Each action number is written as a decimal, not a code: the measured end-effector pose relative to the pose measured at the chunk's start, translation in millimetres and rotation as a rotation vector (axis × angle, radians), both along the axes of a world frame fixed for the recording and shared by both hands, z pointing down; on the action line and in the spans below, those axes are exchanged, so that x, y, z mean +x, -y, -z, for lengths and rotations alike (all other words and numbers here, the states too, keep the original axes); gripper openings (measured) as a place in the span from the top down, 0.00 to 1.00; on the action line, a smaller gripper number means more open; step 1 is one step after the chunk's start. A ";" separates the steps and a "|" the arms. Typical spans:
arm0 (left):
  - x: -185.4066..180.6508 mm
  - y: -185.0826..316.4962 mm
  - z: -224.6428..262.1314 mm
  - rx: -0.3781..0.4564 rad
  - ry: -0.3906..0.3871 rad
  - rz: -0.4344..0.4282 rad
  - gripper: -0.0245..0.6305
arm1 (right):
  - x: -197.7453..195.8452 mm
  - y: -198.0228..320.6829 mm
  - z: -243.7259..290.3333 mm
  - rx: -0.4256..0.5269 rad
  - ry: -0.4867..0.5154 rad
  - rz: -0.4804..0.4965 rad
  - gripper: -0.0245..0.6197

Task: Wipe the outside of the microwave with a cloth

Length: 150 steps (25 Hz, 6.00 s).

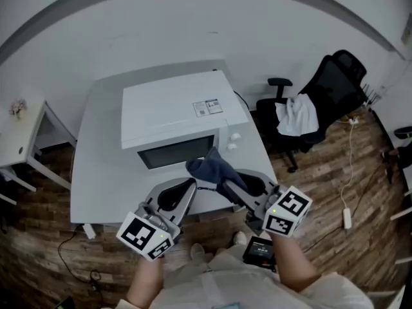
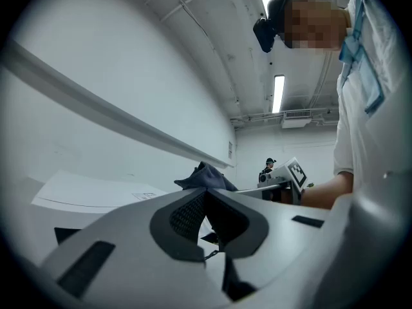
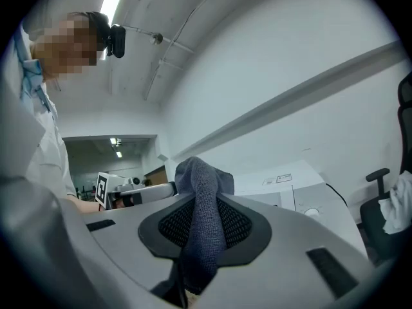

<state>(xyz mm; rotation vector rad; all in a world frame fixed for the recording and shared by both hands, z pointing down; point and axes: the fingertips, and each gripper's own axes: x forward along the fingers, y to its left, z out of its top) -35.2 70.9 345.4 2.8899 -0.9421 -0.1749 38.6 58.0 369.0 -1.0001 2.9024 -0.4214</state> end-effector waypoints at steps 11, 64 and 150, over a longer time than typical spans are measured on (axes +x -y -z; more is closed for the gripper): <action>-3.2 3.5 -0.8 -0.001 -0.001 -0.003 0.96 | -4.2 4.0 1.1 -0.009 0.022 -0.004 0.82; 10.7 117.8 15.6 -0.019 0.011 0.028 0.96 | 83.3 254.8 -10.3 -0.185 -0.310 -0.485 0.81; -188.0 187.7 10.6 -0.113 0.006 0.272 0.96 | -258.5 261.6 -67.7 -0.069 -0.749 0.069 0.81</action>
